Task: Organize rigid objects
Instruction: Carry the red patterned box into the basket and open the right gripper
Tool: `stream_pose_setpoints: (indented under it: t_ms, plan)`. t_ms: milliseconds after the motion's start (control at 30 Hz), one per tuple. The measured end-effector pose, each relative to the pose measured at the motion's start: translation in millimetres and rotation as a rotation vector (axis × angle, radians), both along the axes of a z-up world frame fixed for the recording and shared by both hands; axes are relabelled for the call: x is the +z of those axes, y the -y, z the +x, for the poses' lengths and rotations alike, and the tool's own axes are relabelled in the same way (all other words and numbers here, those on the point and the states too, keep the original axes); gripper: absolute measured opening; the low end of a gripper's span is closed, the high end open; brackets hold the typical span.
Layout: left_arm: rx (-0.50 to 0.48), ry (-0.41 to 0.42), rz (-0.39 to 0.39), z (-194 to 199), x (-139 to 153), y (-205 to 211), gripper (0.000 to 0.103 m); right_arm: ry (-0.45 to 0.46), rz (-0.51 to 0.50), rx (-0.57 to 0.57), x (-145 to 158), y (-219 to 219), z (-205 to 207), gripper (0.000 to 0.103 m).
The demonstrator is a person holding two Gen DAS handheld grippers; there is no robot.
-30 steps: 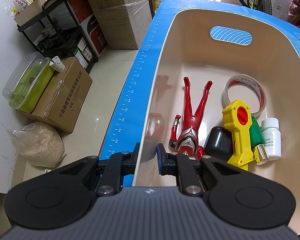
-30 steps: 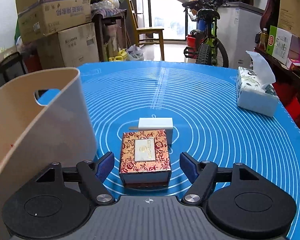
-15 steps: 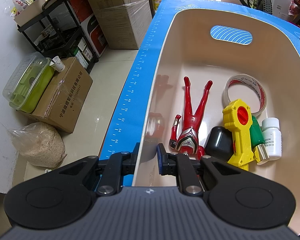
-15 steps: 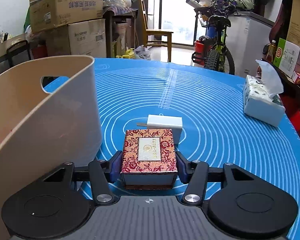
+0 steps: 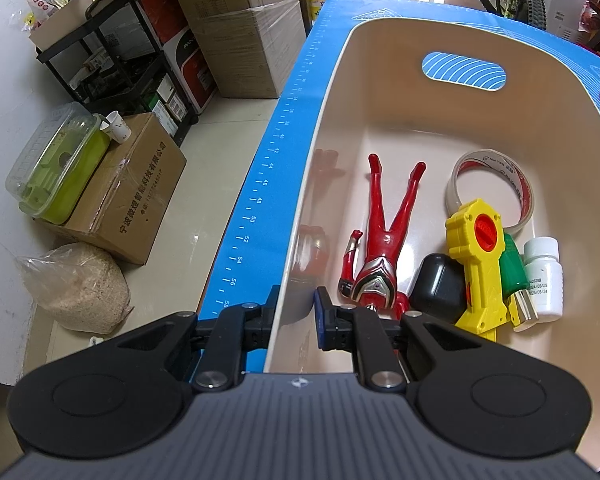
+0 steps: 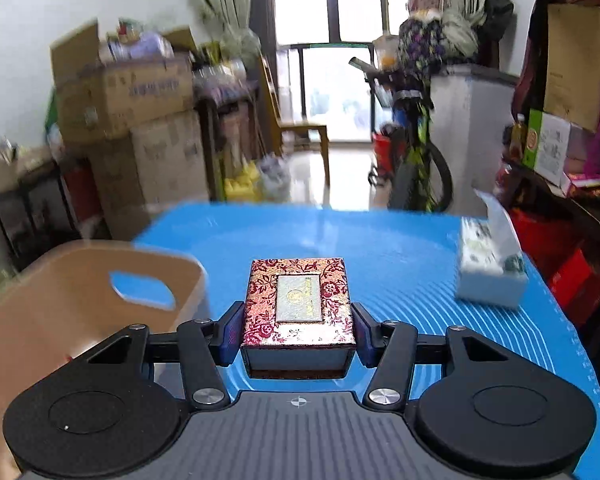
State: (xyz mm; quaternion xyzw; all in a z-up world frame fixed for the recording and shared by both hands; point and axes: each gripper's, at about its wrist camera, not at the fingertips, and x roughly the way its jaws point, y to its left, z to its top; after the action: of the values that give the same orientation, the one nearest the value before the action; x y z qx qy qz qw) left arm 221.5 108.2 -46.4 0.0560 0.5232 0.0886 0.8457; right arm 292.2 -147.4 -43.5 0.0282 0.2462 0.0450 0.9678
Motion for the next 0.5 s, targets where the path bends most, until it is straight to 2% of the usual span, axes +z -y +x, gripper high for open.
stream_pose_setpoints:
  t_ms: [100, 233, 500]
  plan:
    - [0.000, -0.001, 0.009, 0.4, -0.4, 1.5, 0.018, 0.060, 0.028, 0.037, 17.1, -5.1, -10.2, 0.059]
    - [0.000, -0.001, 0.018, 0.8, -0.3, 4.9, 0.019, 0.091, 0.061, 0.126, 33.2, -19.1, -16.0, 0.059]
    - [0.000, -0.001, 0.027, 1.1, 0.3, 8.3, 0.019, 0.027, 0.002, 0.334, 29.1, -75.2, -25.3, 0.059]
